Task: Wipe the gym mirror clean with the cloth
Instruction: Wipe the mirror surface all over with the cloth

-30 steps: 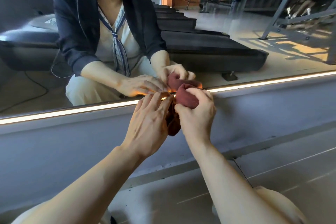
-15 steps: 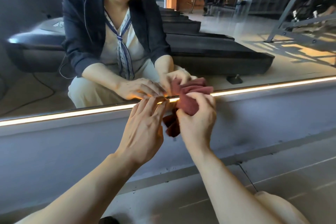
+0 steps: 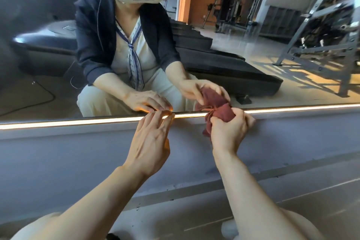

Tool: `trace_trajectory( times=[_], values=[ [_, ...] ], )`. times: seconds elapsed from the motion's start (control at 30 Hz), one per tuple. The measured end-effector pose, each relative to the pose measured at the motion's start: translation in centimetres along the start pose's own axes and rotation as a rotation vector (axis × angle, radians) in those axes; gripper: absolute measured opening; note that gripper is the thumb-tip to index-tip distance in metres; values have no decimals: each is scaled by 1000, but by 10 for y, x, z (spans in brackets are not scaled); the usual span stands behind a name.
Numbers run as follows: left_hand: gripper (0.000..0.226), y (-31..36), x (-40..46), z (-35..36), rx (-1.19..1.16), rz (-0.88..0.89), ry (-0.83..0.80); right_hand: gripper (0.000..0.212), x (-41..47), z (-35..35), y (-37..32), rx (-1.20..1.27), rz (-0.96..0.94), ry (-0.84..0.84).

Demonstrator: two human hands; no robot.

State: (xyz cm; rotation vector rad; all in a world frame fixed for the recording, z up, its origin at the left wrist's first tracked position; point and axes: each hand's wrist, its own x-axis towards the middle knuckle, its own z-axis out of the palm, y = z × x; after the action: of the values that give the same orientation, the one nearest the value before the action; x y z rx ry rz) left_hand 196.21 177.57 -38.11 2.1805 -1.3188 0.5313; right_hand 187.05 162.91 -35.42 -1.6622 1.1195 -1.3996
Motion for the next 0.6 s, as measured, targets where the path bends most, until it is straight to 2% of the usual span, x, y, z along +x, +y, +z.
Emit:
trace_trajectory(
  times=[0.1,0.23,0.3,0.37,0.5,0.6],
  values=[
    [69,1,-1,-7,-16,-50,28,35,7,-1,-5,-156,-83,-94],
    [69,-3,-6,-6,12,-50,15,38,-32,1,16,-249,-97,-474],
    [70,-9,-12,-8,27,-53,3,35,-50,8,16,-185,-144,-546],
    [70,-13,-15,-17,37,-78,-13,34,-52,10,6,-102,-179,-401],
    [63,-14,-8,-36,78,-62,41,44,-13,-2,9,-12,-100,-34],
    [60,-31,-24,-37,72,-94,63,47,8,0,16,-43,-19,23]
  ],
)
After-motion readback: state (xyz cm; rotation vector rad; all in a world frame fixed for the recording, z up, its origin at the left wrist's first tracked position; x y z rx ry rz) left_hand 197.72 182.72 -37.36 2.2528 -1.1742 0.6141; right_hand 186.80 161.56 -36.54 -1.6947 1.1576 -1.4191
